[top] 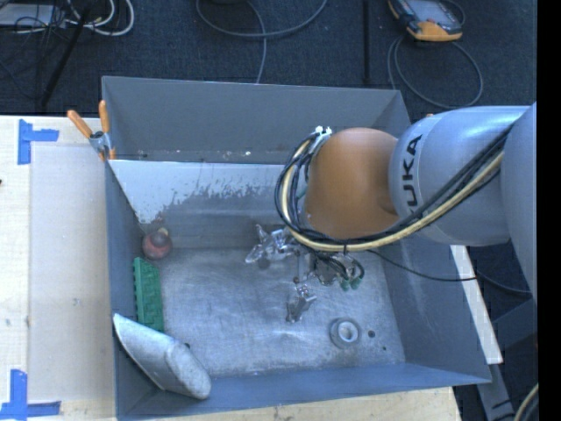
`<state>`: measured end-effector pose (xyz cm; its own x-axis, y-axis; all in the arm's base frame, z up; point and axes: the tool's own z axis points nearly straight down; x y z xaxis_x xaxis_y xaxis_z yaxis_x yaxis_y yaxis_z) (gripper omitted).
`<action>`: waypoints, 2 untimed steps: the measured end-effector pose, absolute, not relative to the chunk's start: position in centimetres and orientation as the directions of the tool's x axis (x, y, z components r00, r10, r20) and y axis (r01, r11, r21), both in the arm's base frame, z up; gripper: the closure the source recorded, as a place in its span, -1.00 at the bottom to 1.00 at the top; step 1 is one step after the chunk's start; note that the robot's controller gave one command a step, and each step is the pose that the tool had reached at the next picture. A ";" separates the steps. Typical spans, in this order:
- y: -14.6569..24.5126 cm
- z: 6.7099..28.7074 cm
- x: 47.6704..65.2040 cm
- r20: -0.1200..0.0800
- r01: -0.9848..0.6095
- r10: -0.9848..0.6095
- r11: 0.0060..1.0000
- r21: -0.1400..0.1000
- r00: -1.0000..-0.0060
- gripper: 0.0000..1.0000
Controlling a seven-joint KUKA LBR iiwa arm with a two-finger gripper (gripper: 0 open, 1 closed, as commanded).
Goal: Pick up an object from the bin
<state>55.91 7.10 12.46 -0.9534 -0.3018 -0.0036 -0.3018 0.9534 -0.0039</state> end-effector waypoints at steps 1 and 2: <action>7.6 14.5 62.3 -0.006 -0.401 -0.401 0.916 -0.002 -0.916 -1.00; 3.7 8.2 61.7 -0.009 -0.379 -0.379 0.925 0.001 -0.925 -1.00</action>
Offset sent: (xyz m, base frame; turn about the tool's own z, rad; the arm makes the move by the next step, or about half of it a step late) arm 0.0615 0.0040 0.0190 -0.1067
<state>61.70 3.65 8.17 -0.9253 -0.3791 -0.0089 -0.3791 0.9253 0.0014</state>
